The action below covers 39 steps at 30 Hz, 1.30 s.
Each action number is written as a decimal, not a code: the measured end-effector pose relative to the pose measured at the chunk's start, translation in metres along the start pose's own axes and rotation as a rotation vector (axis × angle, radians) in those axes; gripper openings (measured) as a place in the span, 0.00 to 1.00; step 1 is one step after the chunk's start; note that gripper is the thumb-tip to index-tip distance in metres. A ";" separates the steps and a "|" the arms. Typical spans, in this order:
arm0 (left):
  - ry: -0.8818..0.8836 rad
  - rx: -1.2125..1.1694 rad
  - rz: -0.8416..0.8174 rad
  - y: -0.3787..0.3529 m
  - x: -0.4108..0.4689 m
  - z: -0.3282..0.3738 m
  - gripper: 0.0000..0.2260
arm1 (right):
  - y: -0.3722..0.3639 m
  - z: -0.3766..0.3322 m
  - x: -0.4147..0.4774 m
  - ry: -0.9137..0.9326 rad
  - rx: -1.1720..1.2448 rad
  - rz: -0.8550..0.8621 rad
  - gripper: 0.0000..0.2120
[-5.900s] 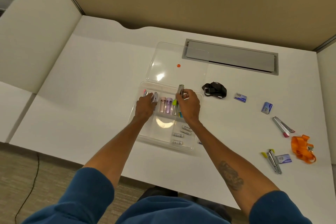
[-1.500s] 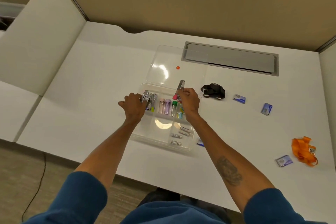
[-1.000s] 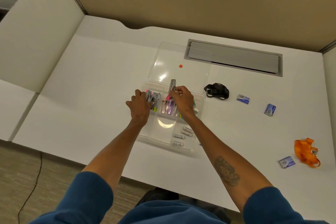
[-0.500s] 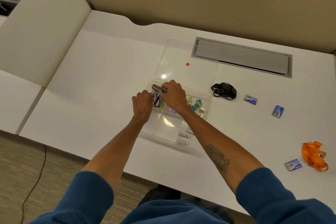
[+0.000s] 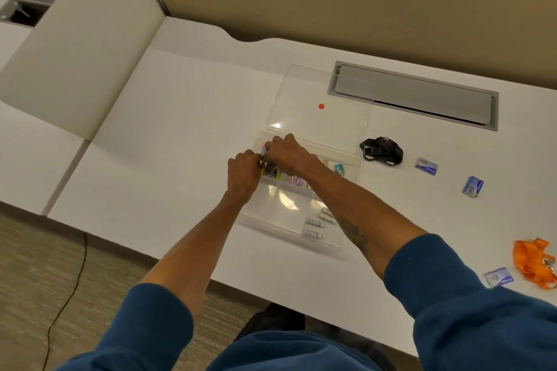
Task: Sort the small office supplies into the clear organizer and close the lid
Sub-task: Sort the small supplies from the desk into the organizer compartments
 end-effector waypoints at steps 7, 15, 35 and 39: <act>0.089 -0.068 0.045 0.005 -0.008 0.009 0.12 | -0.004 0.001 -0.022 -0.069 0.315 0.301 0.19; -0.110 -0.271 0.160 0.027 -0.024 0.076 0.15 | -0.012 0.038 -0.119 -0.276 0.713 0.690 0.20; -0.995 0.382 -0.367 -0.005 -0.115 0.278 0.29 | -0.126 0.123 -0.390 -1.385 0.672 1.018 0.20; -0.955 0.371 -0.349 -0.006 -0.120 0.287 0.21 | -0.144 0.125 -0.434 -1.632 0.656 1.035 0.22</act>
Point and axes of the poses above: each hand's wrist, its own x-axis towards the middle knuckle, its own y-axis out of the back of the hand, z = x × y, the point moved 3 cm from there along x, towards the middle knuckle, and after that the axes turned 15 degrees about x, right-handed, at the moved point
